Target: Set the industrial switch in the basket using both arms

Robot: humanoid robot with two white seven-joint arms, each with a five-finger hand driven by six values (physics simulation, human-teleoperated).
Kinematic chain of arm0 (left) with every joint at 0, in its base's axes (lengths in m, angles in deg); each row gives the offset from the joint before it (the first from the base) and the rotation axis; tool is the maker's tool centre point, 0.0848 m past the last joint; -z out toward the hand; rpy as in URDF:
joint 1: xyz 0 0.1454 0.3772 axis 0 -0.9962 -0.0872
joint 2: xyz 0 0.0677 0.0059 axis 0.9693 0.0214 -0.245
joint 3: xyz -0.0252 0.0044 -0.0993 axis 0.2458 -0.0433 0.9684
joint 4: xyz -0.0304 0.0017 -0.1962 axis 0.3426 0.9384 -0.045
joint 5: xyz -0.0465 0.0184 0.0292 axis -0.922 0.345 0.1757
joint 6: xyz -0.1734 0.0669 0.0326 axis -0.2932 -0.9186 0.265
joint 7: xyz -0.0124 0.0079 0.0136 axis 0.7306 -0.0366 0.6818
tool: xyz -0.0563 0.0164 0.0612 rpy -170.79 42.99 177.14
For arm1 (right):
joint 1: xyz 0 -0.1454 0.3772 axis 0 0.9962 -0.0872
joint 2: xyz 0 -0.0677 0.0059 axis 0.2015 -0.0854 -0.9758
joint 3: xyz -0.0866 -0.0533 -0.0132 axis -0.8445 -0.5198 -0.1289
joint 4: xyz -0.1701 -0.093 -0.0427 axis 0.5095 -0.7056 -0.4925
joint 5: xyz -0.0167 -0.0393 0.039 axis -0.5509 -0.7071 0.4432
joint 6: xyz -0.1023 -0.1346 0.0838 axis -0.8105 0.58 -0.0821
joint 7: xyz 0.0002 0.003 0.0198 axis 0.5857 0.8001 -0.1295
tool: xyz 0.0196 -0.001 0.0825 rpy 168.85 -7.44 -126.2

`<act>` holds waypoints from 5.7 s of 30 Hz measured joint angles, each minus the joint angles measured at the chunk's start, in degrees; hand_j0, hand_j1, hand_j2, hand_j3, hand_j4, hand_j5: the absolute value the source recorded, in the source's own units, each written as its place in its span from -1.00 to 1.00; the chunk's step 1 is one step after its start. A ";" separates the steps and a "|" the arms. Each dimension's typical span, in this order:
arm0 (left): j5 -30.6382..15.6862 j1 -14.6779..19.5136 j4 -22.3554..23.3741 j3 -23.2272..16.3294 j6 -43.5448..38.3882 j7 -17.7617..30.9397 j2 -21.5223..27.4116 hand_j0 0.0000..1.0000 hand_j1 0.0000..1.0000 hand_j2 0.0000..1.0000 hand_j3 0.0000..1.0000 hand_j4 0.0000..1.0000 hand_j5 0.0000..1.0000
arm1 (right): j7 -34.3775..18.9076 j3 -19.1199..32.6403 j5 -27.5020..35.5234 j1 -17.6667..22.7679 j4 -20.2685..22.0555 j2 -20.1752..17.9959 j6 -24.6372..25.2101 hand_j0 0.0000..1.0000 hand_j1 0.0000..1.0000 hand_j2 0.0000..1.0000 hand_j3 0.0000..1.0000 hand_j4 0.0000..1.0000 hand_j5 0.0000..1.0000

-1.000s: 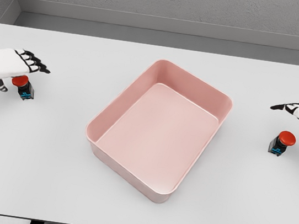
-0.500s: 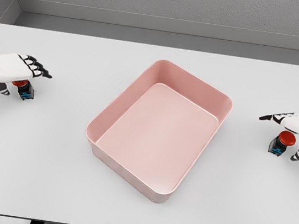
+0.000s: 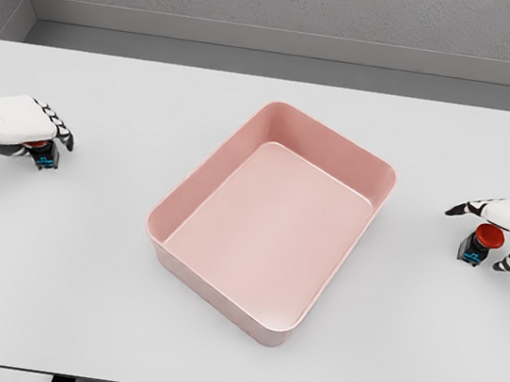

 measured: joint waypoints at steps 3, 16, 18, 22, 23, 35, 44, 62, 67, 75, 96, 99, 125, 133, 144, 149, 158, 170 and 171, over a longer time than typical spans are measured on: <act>-0.06 0.00 -0.06 0.04 -0.01 0.19 0.04 -0.28 -0.28 -0.28 -0.28 -0.28 -0.28 | 0.00 -0.06 0.00 0.00 -0.18 0.00 -0.07 0.41 0.41 0.41 0.41 0.41 0.41; -0.50 0.09 -0.84 0.48 0.04 0.20 0.44 -0.56 -0.56 -0.56 -0.56 -0.56 -0.56 | 0.00 -0.63 -0.05 0.00 -0.21 0.00 -0.16 0.07 0.07 0.07 0.07 0.07 0.07; -0.96 0.09 -1.33 0.71 0.01 0.22 0.52 -0.56 -0.56 -0.56 -0.56 -0.56 -0.56 | 0.00 -0.63 -0.06 0.00 -0.19 0.00 -0.16 0.06 0.06 0.06 0.06 0.06 0.06; -2.81 1.14 -2.10 0.91 0.06 0.30 0.63 -0.56 -0.56 -0.56 -0.56 -0.56 -0.56 | 0.01 -0.62 -0.14 0.00 -0.06 -0.01 -0.17 0.06 0.06 0.06 0.06 0.06 0.06; -3.26 1.32 -2.47 0.95 0.05 0.32 0.64 -0.56 -0.56 -0.56 -0.56 -0.56 -0.56 | 0.01 -0.62 -0.14 -0.09 -0.01 -0.01 -0.18 0.06 0.06 0.06 0.06 0.06 0.06; -8.81 2.02 -10.34 1.67 0.04 0.00 0.37 -0.55 -0.55 -0.55 -0.55 -0.55 -0.55 | 0.00 -0.64 -0.04 -1.32 0.15 -0.34 -0.19 0.07 0.07 0.07 0.07 0.07 0.07; -11.49 1.67 -19.81 3.06 0.09 0.12 0.13 -0.55 -0.55 -0.55 -0.55 -0.55 -0.55 | 0.01 -0.64 -0.02 -2.20 0.31 -0.91 -0.16 0.06 0.06 0.06 0.06 0.06 0.06; -13.19 1.58 -28.33 2.22 0.07 0.08 -6.71 -0.54 -0.54 -0.54 -0.54 -0.54 -0.54 | -0.01 -0.36 0.11 -3.16 2.62 -2.44 -0.10 -0.01 -0.01 -0.01 -0.01 -0.01 -0.01; -12.62 2.02 -30.03 1.48 0.08 0.26 -8.80 -0.53 -0.53 -0.53 -0.53 -0.53 -0.53 | 0.01 -0.15 0.24 -5.27 2.90 -3.06 -0.07 0.00 0.00 0.00 0.00 0.00 0.00; -10.89 2.81 -31.27 -1.84 0.07 0.37 -12.09 -0.52 -0.52 -0.52 -0.52 -0.52 -0.52 | 0.00 -0.21 0.26 -8.70 3.05 -2.94 -0.27 0.00 0.00 0.00 0.00 0.00 0.00; -5.63 4.66 -30.72 -8.21 0.03 0.32 -15.04 0.84 0.84 0.84 0.84 0.84 0.84 | -0.01 -10.47 0.30 -23.11 3.50 2.58 -0.71 0.00 0.00 0.00 0.00 0.00 0.00; -5.42 4.66 -30.67 -7.88 0.02 0.32 -14.97 1.00 1.00 1.00 1.00 1.00 1.00 | -0.01 -11.20 0.29 -24.61 3.50 3.30 -0.75 0.01 0.01 0.01 0.01 0.01 0.01; -20.16 3.16 -27.17 -0.60 0.02 -0.14 2.20 1.00 1.00 1.00 1.00 1.00 1.00 | -0.04 -23.29 0.25 -33.66 5.95 11.41 -12.88 0.03 0.03 0.03 0.03 0.03 0.03; -22.11 1.49 -23.91 -0.19 0.03 -0.19 5.63 1.00 1.00 1.00 1.00 1.00 1.00 | -0.02 -26.52 0.25 -34.80 5.96 13.54 -14.89 0.39 0.39 0.39 0.39 0.39 0.39; -23.04 0.79 -20.29 -0.13 0.02 -0.16 7.57 1.00 1.00 1.00 1.00 1.00 1.00 | -0.01 -26.74 0.27 -35.68 5.95 13.95 -13.60 1.00 1.00 1.00 1.00 1.00 1.00; -23.69 -0.26 -19.93 -0.14 0.03 -0.03 7.98 1.00 1.00 1.00 1.00 1.00 1.00 | -0.01 -23.10 0.53 -35.60 5.96 13.25 -12.54 1.00 1.00 1.00 1.00 1.00 1.00; -23.94 -1.23 -19.38 0.52 0.04 0.03 8.00 1.00 1.00 1.00 1.00 1.00 1.00 | -0.03 -13.29 0.63 -23.81 5.82 6.52 -16.24 1.00 1.00 1.00 1.00 1.00 1.00; -24.10 -1.32 -18.58 1.00 0.02 0.05 8.02 1.00 1.00 1.00 1.00 1.00 1.00 | 0.59 2.15 0.70 -12.57 5.04 1.49 -25.96 1.00 1.00 1.00 1.00 1.00 1.00; -24.10 -1.32 -18.58 1.02 0.02 0.05 8.03 1.00 1.00 1.00 1.00 1.00 1.00 | 0.60 2.25 0.70 -12.39 5.02 1.43 -26.13 1.00 1.00 1.00 1.00 1.00 1.00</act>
